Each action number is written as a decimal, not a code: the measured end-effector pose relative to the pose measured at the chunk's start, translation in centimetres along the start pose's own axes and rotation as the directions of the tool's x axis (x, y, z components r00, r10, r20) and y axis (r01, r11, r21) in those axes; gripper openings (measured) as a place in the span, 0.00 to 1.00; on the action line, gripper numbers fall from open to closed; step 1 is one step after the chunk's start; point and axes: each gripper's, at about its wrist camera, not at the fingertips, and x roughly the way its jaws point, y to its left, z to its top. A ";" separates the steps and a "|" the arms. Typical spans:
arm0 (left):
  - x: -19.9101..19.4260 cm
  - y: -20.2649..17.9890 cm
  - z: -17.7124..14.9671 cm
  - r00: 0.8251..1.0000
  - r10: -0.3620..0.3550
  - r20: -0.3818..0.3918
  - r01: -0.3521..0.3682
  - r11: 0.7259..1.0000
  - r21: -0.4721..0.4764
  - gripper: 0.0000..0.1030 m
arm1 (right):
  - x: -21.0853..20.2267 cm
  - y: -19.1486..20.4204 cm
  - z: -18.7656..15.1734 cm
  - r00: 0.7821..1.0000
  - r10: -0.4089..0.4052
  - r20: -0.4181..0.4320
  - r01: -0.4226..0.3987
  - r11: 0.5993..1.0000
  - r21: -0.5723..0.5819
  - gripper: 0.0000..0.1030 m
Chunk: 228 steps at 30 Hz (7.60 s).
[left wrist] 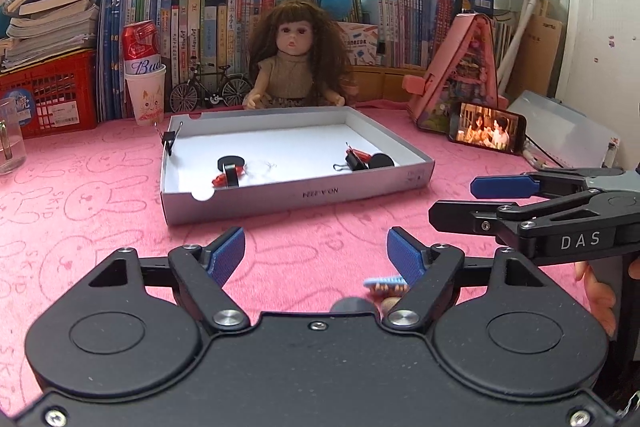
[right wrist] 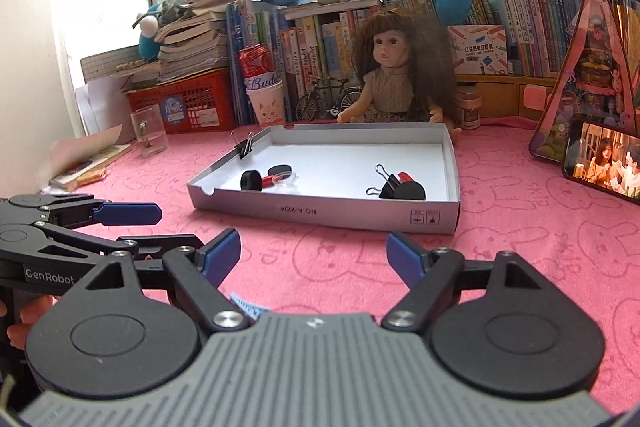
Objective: Organize rigid objects
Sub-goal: 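Close left tool on a third black disc while right tool approaches the blue hair clips, then grasp a blue beaded hair clip with the right tool, then carry the disc in left tool and hair clip in right tool over the tray, then lower and open left tool to drop the black disc while right tool releases the hair clip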
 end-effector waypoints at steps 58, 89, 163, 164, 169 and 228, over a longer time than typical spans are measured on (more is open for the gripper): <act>0.9 -1.3 -4.2 0.997 0.027 -0.070 -0.024 0.999 0.048 0.28 | 0.2 -1.0 -3.7 0.976 -0.170 -0.134 0.143 0.970 -0.195 0.75; 1.5 -1.0 -3.8 0.993 0.121 -0.005 -0.121 0.992 -0.028 0.43 | 1.4 2.9 -4.0 0.954 -0.281 -0.108 0.294 0.945 0.141 0.58; 6.0 3.5 5.0 0.983 0.179 0.038 -0.170 0.971 -0.170 0.29 | 5.2 -1.6 2.5 0.944 -0.329 0.014 0.324 0.935 0.142 0.33; 6.2 3.6 5.1 0.983 0.177 0.038 -0.168 0.971 -0.173 0.29 | 5.4 -1.7 2.6 0.945 -0.326 0.010 0.321 0.936 0.143 0.33; 7.4 4.2 5.6 0.983 0.181 0.024 -0.173 0.966 -0.191 0.29 | 6.5 -2.1 3.1 0.948 -0.319 -0.003 0.316 0.939 0.139 0.33; 20.4 9.9 9.5 0.973 0.210 -0.096 -0.228 0.941 -0.251 0.29 | 17.7 -9.5 6.5 0.956 -0.248 -0.155 0.282 0.922 0.267 0.33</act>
